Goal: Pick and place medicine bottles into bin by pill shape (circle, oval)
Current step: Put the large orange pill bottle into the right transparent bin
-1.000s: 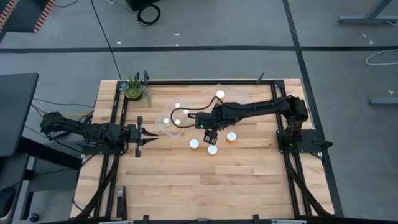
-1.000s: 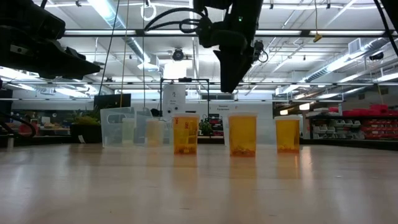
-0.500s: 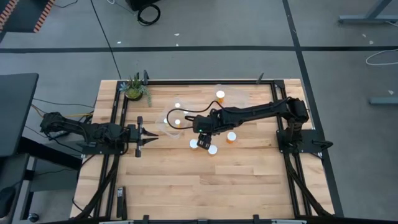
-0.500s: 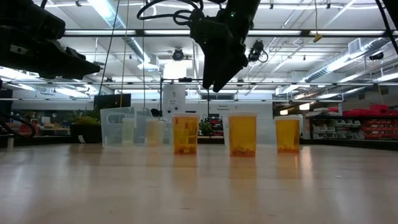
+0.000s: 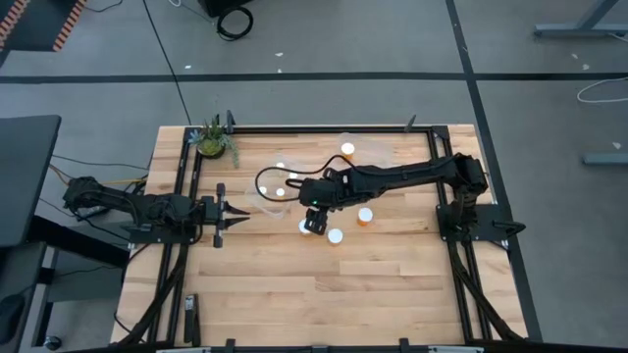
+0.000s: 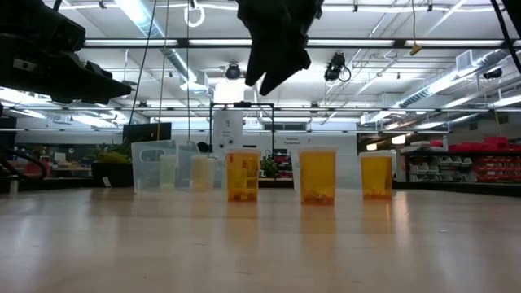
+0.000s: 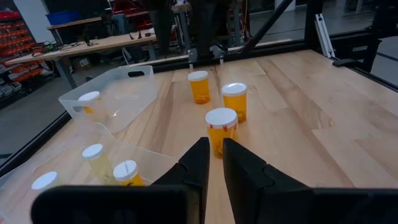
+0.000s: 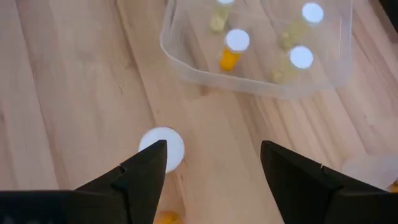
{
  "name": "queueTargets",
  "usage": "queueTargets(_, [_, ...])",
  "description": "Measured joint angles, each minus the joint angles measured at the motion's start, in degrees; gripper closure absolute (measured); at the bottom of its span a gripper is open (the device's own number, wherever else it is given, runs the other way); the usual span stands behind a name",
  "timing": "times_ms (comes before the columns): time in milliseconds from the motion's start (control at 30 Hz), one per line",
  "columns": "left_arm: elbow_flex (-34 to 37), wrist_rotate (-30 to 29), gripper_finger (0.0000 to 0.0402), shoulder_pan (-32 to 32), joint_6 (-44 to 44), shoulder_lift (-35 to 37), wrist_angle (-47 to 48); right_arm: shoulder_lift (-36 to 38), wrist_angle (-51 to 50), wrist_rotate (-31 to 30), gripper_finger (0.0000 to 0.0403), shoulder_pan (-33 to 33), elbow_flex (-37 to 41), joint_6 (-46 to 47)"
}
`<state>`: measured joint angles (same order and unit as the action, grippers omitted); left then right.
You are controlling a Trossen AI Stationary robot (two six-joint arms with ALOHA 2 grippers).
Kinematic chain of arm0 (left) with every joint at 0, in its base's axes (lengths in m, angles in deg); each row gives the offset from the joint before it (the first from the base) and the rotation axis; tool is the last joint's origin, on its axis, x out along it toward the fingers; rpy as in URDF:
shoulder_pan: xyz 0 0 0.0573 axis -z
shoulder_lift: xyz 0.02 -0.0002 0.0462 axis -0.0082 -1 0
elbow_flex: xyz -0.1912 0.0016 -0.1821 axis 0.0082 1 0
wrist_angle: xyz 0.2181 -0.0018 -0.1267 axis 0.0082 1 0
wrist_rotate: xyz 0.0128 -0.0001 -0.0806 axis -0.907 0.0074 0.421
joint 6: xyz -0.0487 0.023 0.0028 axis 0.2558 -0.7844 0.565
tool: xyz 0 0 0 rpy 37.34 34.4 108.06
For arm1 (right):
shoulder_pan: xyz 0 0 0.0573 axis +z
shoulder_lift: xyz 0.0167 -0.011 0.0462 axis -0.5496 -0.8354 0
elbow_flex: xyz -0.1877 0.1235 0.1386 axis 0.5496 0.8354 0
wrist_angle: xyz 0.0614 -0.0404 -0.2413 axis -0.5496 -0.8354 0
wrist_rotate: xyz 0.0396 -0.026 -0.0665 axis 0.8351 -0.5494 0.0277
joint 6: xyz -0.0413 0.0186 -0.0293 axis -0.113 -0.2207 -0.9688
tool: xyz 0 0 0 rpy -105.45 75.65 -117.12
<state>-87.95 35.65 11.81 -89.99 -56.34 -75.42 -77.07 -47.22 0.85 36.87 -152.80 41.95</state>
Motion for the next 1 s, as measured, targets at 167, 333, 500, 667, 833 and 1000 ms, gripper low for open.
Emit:
queueTargets(167, [0.00, -0.01, 0.0349, 0.01, 0.00, 0.00, -0.02, -1.99, 2.79, -1.70, 0.0137, 0.23, -0.07, -2.07])
queueTargets(333, [0.00, 0.00, 0.0341, 0.01, 0.00, -0.02, -0.09, -4.92, 4.29, -1.02, 0.0137, 0.46, 0.03, -2.77])
queueTargets(500, [0.00, -0.01, 0.0342, 0.01, 0.00, -0.91, -0.43, -7.69, 7.22, -1.27, 0.0137, 0.98, 0.00, -2.76])
queueTargets(667, [0.00, 0.01, 0.0350, 0.01, -0.01, -2.02, 0.11, -9.72, 8.28, -1.67, 0.0136, 2.01, 0.04, -3.90])
queueTargets(833, [0.00, -0.01, 0.0348, 0.01, 0.00, -2.25, 0.15, -9.91, 8.90, -1.96, 0.0136, 1.92, 0.02, -5.35])
queueTargets(1000, [0.00, 0.00, 0.0341, 0.01, 0.00, -2.27, 0.00, -9.91, 8.95, -1.19, 0.0129, 2.36, 0.02, -8.08])
